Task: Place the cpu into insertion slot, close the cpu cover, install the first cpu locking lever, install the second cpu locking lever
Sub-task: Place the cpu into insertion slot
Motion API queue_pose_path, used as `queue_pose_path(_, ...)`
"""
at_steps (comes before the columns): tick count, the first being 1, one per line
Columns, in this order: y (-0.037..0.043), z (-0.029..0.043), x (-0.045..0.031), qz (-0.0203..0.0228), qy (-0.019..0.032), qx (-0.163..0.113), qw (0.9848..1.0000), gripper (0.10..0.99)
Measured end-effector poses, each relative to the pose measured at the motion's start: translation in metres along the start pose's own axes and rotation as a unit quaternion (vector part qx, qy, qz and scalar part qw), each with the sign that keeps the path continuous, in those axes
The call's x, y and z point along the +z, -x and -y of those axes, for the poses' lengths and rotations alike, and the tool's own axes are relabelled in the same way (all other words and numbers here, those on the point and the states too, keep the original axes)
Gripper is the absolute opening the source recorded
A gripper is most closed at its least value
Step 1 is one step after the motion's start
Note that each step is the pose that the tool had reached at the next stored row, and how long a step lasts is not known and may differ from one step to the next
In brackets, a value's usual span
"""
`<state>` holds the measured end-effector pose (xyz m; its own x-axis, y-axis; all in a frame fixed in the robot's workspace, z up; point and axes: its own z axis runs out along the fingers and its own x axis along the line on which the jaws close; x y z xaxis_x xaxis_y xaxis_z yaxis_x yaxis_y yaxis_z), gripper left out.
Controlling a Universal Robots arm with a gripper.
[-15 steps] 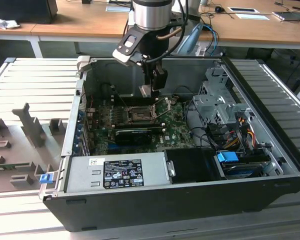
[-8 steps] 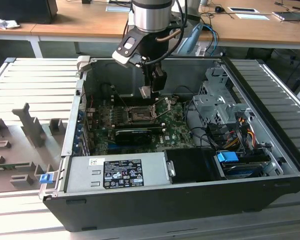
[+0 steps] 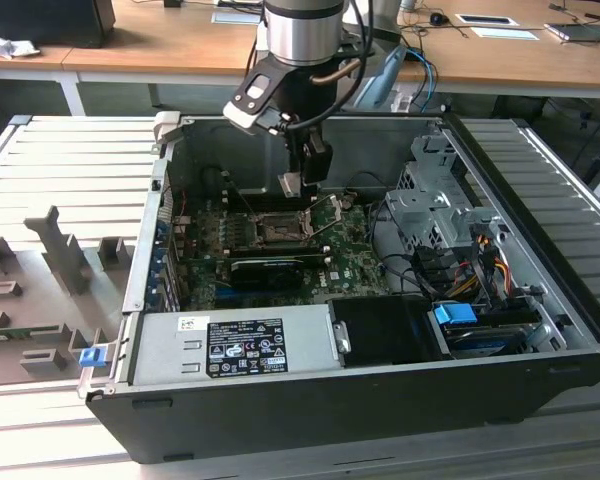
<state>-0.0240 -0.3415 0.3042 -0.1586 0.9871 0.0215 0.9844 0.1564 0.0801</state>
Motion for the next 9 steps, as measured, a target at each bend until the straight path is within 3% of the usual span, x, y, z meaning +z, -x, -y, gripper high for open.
queue_pose_path(9,0.0,0.0001,0.0001,0.0021,0.0005,0.025,0.9997,0.533)
